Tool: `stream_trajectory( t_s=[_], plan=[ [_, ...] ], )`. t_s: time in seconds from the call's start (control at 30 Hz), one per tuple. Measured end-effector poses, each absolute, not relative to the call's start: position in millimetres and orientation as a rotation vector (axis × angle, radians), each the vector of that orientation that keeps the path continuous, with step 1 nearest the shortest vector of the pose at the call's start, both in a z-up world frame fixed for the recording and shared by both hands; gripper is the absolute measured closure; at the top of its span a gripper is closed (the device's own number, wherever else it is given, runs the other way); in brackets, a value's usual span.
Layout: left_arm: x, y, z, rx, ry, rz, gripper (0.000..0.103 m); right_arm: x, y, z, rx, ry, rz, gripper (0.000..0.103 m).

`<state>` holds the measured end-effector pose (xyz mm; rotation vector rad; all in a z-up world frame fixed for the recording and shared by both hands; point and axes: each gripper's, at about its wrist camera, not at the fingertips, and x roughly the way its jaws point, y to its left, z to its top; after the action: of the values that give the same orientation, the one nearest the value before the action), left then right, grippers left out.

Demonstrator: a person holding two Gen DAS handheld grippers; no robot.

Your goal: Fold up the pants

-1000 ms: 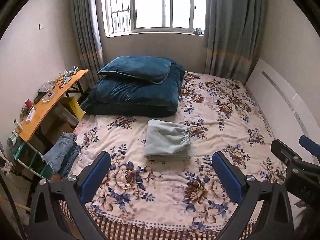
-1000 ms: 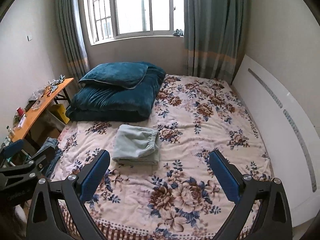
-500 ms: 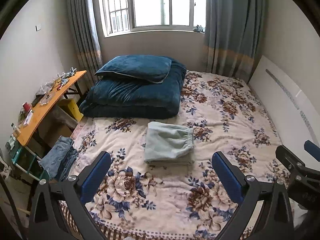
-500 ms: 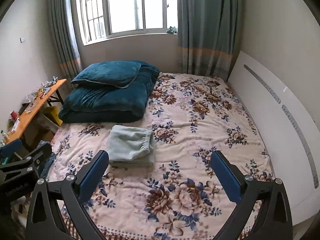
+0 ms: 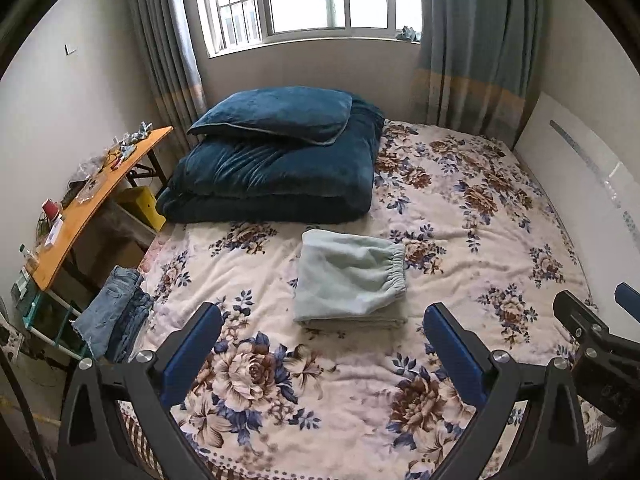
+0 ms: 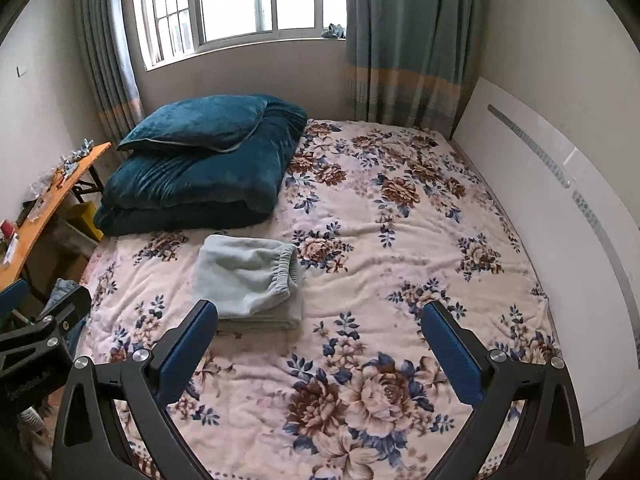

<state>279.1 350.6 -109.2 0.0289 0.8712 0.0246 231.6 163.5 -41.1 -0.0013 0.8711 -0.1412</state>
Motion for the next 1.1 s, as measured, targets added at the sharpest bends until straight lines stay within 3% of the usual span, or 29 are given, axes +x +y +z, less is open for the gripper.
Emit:
stream_trajectory(
  t_s=[1.1],
  plan=[
    [277,354,-114,0.043,0.861,0.039,0.000,230,171,-63,-0.002,0.908,-0.134,0.000]
  ],
)
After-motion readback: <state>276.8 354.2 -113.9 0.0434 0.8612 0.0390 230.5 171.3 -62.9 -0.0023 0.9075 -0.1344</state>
